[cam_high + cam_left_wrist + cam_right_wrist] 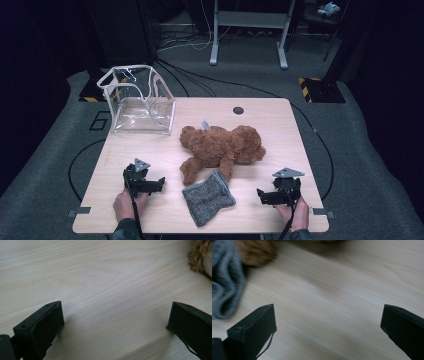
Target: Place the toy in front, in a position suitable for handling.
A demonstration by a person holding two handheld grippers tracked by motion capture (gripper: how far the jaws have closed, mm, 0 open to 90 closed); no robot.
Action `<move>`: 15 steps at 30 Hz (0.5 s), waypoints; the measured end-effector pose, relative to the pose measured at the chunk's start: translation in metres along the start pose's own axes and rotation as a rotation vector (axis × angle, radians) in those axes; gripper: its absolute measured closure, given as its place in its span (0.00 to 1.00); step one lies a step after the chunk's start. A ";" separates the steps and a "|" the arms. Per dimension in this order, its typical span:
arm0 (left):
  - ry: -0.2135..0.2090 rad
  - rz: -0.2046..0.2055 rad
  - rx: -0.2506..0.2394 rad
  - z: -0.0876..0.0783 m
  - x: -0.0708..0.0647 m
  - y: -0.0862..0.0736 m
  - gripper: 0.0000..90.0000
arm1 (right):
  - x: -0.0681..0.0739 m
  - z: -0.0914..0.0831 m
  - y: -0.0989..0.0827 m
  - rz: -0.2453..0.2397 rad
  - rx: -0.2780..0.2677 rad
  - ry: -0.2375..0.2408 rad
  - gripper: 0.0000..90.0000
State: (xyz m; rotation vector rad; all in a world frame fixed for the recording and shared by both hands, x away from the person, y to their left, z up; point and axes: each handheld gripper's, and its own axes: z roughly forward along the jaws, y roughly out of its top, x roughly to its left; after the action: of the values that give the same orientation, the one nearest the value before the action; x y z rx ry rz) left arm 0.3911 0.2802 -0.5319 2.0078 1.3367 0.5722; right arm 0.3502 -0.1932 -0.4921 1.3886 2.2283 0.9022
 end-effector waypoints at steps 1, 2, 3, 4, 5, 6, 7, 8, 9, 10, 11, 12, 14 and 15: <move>0.001 0.001 0.000 0.000 0.000 0.000 0.00 | 0.007 -0.001 0.004 -0.020 -0.010 0.015 0.00; 0.001 0.001 -0.001 0.000 0.000 0.000 0.00 | 0.012 -0.001 0.006 -0.016 -0.009 0.023 0.00; 0.000 0.000 0.000 0.000 0.000 0.000 0.00 | 0.017 -0.001 0.008 -0.032 -0.020 0.043 0.00; 0.000 0.000 0.001 0.000 0.000 0.000 0.00 | 0.022 -0.002 0.010 -0.040 -0.016 0.059 0.00; 0.001 0.000 -0.001 0.000 0.000 0.000 0.00 | 0.027 -0.002 0.012 -0.051 -0.026 0.066 0.00; 0.001 0.000 -0.001 0.000 0.000 0.000 0.00 | 0.032 -0.002 0.014 -0.048 -0.032 0.085 0.00; 0.000 -0.001 0.000 0.000 0.000 0.000 0.00 | 0.036 -0.002 0.017 -0.061 -0.039 0.099 0.00; 0.001 0.001 -0.001 0.000 0.000 0.000 0.00 | 0.042 -0.002 0.019 -0.068 -0.042 0.105 0.00; 0.002 0.000 0.000 0.000 0.000 0.000 0.00 | 0.050 -0.002 0.022 -0.080 -0.037 0.124 0.00; 0.003 -0.001 0.000 0.000 0.000 0.000 0.00 | 0.055 -0.002 0.023 -0.094 -0.044 0.130 0.00; 0.004 -0.001 -0.001 0.000 0.000 0.000 0.00 | 0.059 -0.002 0.024 -0.103 -0.039 0.139 0.00; 0.003 -0.003 0.001 0.000 0.000 0.000 0.00 | 0.063 -0.001 0.025 -0.116 -0.037 0.146 0.00; 0.005 -0.008 -0.002 0.000 0.000 0.000 0.00 | 0.073 0.001 0.028 -0.145 -0.030 0.157 0.00; 0.006 -0.009 -0.002 0.000 0.000 0.000 0.00 | 0.078 0.002 0.029 -0.153 -0.019 0.172 0.00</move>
State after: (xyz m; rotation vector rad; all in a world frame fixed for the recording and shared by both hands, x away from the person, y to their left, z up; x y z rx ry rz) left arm 0.3912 0.2798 -0.5320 1.9993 1.3470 0.5755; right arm 0.3353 -0.1140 -0.4717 1.1518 2.4076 1.0186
